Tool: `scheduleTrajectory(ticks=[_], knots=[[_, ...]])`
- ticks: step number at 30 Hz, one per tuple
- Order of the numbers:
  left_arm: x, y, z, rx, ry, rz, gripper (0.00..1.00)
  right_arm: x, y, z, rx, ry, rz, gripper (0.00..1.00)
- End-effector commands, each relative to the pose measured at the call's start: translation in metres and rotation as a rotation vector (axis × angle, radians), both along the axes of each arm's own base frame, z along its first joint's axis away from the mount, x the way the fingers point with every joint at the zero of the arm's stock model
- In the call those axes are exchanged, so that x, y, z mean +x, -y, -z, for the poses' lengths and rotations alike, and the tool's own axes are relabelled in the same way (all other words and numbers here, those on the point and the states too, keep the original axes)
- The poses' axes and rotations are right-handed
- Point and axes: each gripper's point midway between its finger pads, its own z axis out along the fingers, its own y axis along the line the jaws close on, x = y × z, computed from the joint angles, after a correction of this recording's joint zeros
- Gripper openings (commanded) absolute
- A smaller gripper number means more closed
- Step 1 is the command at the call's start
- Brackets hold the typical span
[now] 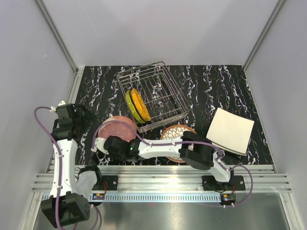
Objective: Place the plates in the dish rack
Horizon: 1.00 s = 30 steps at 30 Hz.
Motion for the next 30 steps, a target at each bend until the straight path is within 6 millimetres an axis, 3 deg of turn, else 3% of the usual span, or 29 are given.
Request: scheduleTrajectory(ticks=[1, 6, 13, 18, 25, 30], knots=[[0.005, -0.004, -0.006, 0.02, 0.035, -0.005, 0.99, -0.008, -0.007, -0.004, 0.002, -0.004, 0.005, 0.01], [0.005, -0.005, -0.005, 0.02, 0.032, -0.008, 0.99, -0.007, -0.012, -0.024, 0.055, 0.002, 0.012, 0.0], [0.005, -0.002, -0.007, 0.006, 0.032, 0.0, 0.99, -0.004, -0.023, -0.098, 0.266, 0.005, 0.042, 0.0], [0.006, 0.006, -0.006, -0.037, 0.034, 0.021, 0.99, 0.006, -0.025, -0.139, 0.423, -0.069, 0.067, 0.0], [0.005, 0.034, 0.013, -0.189, 0.003, 0.088, 0.99, 0.018, -0.019, -0.159, 0.518, -0.127, 0.086, 0.0], [-0.004, 0.06, 0.046, -0.336, -0.065, 0.15, 0.99, 0.024, -0.013, -0.167, 0.543, -0.125, 0.097, 0.0]])
